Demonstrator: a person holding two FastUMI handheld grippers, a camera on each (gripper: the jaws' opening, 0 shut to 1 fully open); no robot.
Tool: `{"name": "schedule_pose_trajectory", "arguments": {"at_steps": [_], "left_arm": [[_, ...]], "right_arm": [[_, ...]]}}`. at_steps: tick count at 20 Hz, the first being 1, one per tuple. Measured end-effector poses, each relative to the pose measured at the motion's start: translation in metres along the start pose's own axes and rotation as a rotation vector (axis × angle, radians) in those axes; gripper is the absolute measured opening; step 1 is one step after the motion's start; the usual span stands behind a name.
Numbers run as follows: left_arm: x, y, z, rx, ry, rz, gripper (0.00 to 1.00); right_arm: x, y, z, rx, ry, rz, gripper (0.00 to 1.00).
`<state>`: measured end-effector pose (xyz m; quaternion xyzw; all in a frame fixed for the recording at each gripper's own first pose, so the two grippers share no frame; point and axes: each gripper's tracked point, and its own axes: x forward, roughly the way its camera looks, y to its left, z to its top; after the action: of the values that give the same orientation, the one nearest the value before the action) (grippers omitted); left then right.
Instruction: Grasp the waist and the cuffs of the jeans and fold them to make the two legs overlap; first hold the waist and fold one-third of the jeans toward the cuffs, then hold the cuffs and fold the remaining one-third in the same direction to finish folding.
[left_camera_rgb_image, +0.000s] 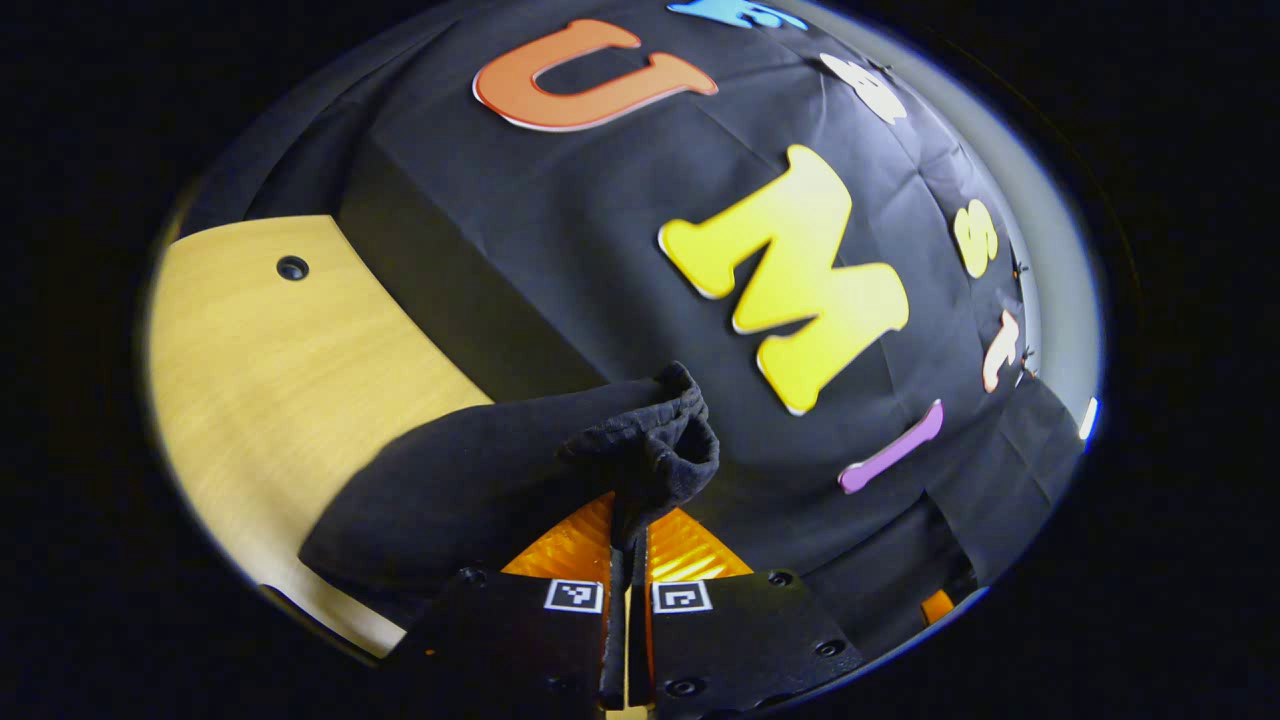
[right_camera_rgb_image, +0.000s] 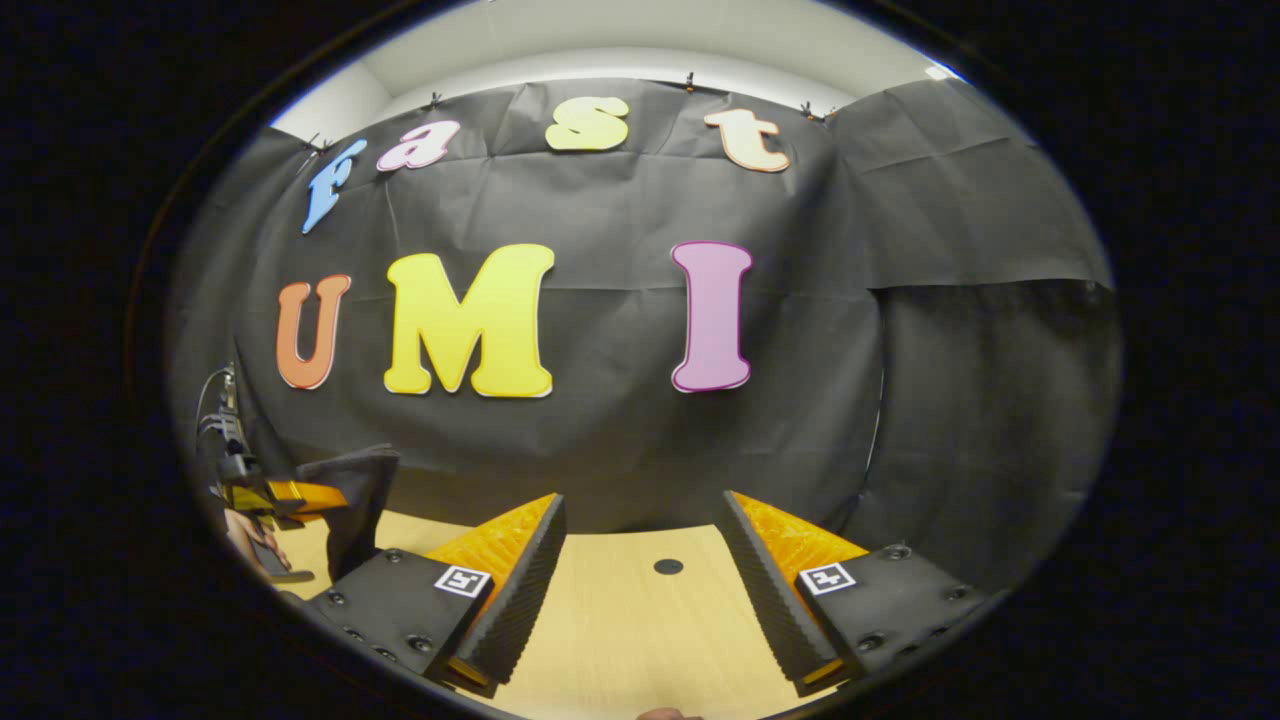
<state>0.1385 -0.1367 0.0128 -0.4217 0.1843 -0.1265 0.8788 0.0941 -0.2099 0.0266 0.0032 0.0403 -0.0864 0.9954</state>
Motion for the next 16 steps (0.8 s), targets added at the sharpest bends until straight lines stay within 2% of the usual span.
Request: {"name": "schedule_pose_trajectory", "arguments": {"at_steps": [2,4,5,6,9,11,12,13,14,16], "left_arm": [[0.014,0.003,-0.035,0.066,0.051,0.029,0.04],[0.024,0.012,-0.073,0.143,0.113,0.072,0.04],[0.027,0.020,-0.090,0.186,0.139,0.097,0.04],[0.029,0.030,-0.106,0.224,0.165,0.124,0.04],[0.029,0.057,-0.138,0.275,0.240,0.194,0.05],[0.038,0.063,-0.146,0.277,0.252,0.205,0.04],[0.039,0.068,-0.148,0.277,0.260,0.209,0.04],[0.040,0.068,-0.152,0.279,0.274,0.203,0.05],[0.039,0.069,-0.155,0.279,0.282,0.195,0.07],[0.043,0.062,-0.158,0.274,0.288,0.160,0.18]], "right_arm": [[-0.004,-0.009,0.002,0.010,-0.002,-0.012,0.93],[-0.007,-0.020,0.002,0.014,-0.005,-0.029,0.96],[-0.009,-0.024,0.002,0.018,-0.002,-0.038,0.92],[-0.011,-0.029,0.002,0.020,-0.004,-0.048,0.96],[-0.017,-0.040,0.001,0.019,0.000,-0.076,0.96],[-0.018,-0.045,0.003,0.021,-0.003,-0.093,0.92],[-0.019,-0.046,0.002,0.025,-0.002,-0.100,0.95],[-0.019,-0.046,0.002,0.030,-0.001,-0.104,0.93],[-0.019,-0.046,0.001,0.034,0.001,-0.105,0.96],[-0.021,-0.045,-0.001,0.035,0.000,-0.105,0.93]]}}
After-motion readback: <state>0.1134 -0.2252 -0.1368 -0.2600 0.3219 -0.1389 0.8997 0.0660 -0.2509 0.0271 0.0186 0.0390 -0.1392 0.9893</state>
